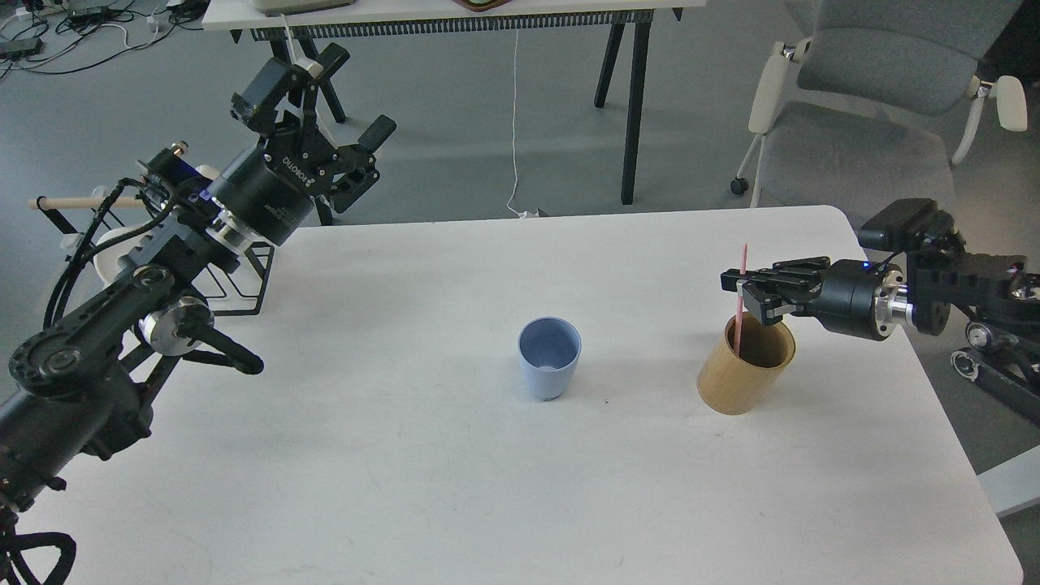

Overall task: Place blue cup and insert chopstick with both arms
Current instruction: 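Grasp the pink straw in the tan cup with the right gripper, then lift the pink straw out of the tan cup, then move the straw over the blue cup and lower it inside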

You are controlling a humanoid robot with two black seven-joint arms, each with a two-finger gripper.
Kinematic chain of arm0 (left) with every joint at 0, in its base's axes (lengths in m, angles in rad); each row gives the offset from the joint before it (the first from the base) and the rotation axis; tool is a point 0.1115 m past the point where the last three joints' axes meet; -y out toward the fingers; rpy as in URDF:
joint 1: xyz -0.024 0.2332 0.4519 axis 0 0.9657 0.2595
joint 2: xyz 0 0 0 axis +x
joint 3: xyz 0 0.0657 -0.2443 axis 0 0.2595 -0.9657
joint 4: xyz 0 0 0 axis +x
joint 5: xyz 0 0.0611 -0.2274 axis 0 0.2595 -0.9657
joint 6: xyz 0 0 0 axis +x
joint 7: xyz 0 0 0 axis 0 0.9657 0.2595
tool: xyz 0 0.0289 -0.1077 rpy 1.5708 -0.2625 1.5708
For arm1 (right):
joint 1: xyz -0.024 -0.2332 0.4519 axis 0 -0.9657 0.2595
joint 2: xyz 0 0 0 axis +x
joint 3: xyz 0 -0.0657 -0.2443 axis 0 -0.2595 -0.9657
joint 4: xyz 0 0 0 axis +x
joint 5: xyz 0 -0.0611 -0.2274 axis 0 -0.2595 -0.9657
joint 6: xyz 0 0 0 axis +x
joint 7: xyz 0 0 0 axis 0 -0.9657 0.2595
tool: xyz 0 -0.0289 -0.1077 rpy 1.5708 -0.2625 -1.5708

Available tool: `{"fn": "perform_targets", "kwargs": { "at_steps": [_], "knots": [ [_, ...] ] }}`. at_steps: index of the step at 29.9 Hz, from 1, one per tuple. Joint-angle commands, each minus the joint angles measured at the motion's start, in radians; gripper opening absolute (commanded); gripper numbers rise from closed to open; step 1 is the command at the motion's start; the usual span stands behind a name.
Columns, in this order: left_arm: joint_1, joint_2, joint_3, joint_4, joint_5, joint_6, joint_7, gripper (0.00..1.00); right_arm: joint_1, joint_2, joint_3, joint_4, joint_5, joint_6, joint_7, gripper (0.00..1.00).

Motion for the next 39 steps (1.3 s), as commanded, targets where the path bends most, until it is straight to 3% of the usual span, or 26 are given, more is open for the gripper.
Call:
{"fn": "perform_targets", "kwargs": {
  "at_steps": [1, 11, 17, 23, 31, 39],
  "knots": [
    [0.0, -0.009, 0.0, 0.003, 0.0, 0.0, 0.0, 0.99, 0.014, -0.057, 0.011, 0.058, 0.002, -0.002, 0.0, 0.07],
    [0.0, -0.035, 0.01, 0.052, 0.003, 0.0, 0.0, 0.99, 0.054, -0.231, 0.13, 0.279, 0.035, -0.002, 0.0, 0.05],
    [0.004, -0.044, 0.015, 0.161, 0.005, 0.0, 0.0, 0.99, 0.183, -0.218, 0.132, 0.288, 0.124, -0.017, 0.0, 0.02],
    [0.056, -0.032, 0.012, 0.179, 0.006, 0.0, 0.0, 0.99, 0.238, -0.007, 0.057, 0.233, 0.143, -0.052, 0.0, 0.0],
    [0.095, -0.029, 0.01, 0.197, 0.003, 0.0, 0.0, 0.99, 0.387, 0.282, -0.222, 0.002, 0.14, -0.14, 0.0, 0.0],
    [0.099, -0.03, 0.012, 0.199, 0.003, 0.0, 0.0, 0.99, 0.382, 0.402, -0.256, -0.055, 0.135, -0.144, 0.0, 0.0]
  ]
}}
